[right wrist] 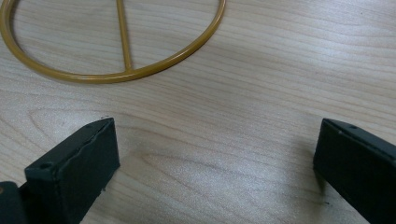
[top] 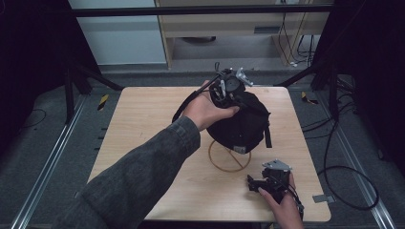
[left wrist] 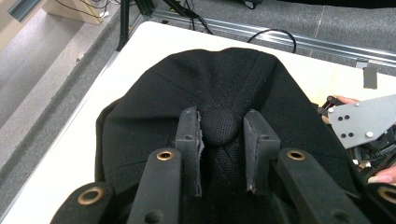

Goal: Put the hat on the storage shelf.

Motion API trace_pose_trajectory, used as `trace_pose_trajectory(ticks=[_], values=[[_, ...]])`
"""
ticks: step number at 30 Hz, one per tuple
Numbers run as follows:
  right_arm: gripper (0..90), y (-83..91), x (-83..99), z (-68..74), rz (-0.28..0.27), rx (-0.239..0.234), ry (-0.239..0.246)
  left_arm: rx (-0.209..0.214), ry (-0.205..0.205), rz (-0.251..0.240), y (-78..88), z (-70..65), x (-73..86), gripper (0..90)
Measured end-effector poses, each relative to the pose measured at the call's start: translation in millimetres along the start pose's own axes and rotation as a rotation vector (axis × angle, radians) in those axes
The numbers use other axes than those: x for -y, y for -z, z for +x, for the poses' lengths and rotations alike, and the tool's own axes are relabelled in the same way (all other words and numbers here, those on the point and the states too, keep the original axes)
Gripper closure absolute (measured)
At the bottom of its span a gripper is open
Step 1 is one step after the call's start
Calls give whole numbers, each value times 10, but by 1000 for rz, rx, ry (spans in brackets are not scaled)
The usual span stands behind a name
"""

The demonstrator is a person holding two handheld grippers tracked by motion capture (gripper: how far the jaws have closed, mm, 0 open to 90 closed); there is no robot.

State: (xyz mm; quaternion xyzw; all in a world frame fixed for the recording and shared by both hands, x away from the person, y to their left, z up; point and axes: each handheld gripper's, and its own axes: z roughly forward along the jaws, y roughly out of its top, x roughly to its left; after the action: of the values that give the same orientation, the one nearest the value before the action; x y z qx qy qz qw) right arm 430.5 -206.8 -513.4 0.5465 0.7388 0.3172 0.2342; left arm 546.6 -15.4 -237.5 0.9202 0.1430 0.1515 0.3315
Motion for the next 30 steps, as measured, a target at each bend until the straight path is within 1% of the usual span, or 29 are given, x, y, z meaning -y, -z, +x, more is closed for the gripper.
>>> trace_pose_trajectory(ticks=[9,13,16,17,20,21,22,23,24,25,30], values=[[4,0,0,0,0,0,0,-3,-3,-6,-22,-16,7,680],[3,0,0,0,0,0,0,-7,-2,-7,-22,-10,31,631],[4,0,0,-2,0,0,3,-25,-1,-16,-23,-12,61,568],[4,0,0,-2,0,0,3,-34,-3,-18,-23,-12,71,529],[4,0,0,-2,0,0,3,-39,-2,-28,-16,-24,101,438],[4,0,0,-3,0,1,4,-47,3,-43,-4,-38,109,411],[4,0,0,0,0,0,0,-54,1,-57,20,-56,113,365],[4,0,0,0,0,0,0,-54,1,-57,20,-56,113,327],[3,0,0,0,0,0,0,-68,-2,-62,32,-66,111,327],[4,0,0,0,0,0,1,-73,-3,-70,42,-72,110,300],[4,0,0,0,0,0,1,-75,-3,-84,95,-108,106,225]])
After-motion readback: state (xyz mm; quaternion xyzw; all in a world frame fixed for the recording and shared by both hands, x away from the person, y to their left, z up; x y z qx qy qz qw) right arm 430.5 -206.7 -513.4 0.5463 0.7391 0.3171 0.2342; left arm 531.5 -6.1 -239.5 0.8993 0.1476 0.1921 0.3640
